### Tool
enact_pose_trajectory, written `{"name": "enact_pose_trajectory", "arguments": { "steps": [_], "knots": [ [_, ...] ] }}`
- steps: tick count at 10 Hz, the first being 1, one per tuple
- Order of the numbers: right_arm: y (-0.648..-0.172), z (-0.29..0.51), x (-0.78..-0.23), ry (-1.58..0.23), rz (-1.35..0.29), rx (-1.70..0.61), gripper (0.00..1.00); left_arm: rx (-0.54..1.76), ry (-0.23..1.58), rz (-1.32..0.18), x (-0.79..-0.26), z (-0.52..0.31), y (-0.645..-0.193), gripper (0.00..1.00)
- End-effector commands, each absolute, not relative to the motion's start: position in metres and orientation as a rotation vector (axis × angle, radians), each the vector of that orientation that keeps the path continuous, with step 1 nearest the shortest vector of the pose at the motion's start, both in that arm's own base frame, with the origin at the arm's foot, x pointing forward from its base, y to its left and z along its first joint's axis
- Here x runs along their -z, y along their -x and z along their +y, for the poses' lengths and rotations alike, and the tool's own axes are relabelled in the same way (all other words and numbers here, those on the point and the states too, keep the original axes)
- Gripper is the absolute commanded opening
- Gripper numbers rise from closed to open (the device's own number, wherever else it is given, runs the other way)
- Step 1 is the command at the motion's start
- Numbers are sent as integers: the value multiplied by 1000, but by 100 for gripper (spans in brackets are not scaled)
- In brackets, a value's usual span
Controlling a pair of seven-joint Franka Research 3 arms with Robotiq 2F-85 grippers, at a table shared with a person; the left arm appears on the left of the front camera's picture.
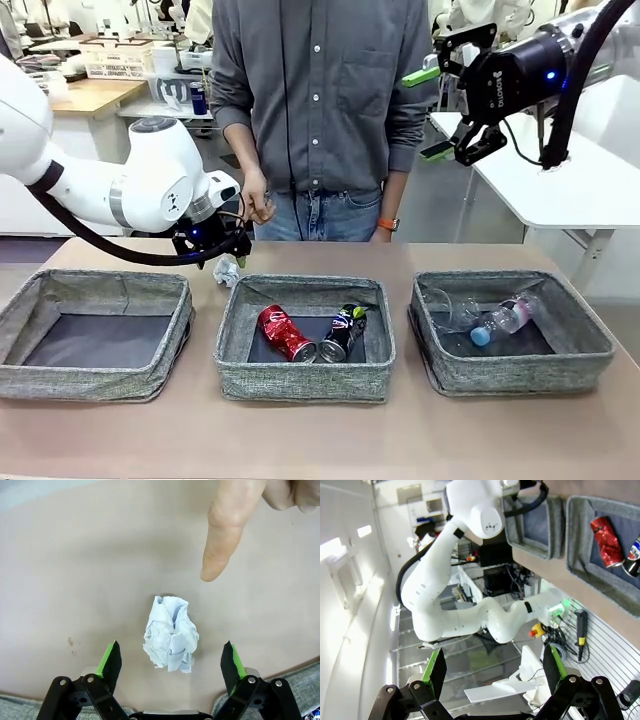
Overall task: Sort the waste into the appropriate baskets.
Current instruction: Pick up the waste item pointed out by the person.
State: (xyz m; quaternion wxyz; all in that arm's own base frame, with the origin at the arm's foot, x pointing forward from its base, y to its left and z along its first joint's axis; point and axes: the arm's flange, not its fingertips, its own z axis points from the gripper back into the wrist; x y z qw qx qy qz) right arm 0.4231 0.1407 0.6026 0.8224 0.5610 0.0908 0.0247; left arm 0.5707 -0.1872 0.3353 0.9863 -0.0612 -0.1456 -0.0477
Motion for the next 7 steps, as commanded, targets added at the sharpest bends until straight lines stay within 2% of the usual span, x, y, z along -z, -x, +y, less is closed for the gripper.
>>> {"name": "enact_pose_trajectory", "arguments": {
  "steps": [1, 2, 3, 4, 5, 6, 7],
  "knots": [
    [-424, 139, -606, -1208, 186, -75, 100, 100, 128, -294, -335, -184, -569, 100],
    [-424, 139, -606, -1208, 186, -75, 100, 99, 118, -286, -334, -185, -570, 100],
    [-424, 139, -606, -1208, 186, -75, 100, 116, 113, -255, -332, -187, -571, 65],
    [-424, 139, -606, -1208, 186, -75, 100, 123, 105, -251, -330, -188, -571, 46],
    [-424, 139, -606, -1208, 186, -75, 100, 125, 93, -249, -332, -192, -570, 6],
    [-424, 139, -606, -1208, 186, -75, 100, 131, 94, -250, -332, -192, -570, 0],
    [-424, 139, -606, -1208, 186, -75, 100, 136, 85, -254, -334, -192, -570, 0]
  ]
}}
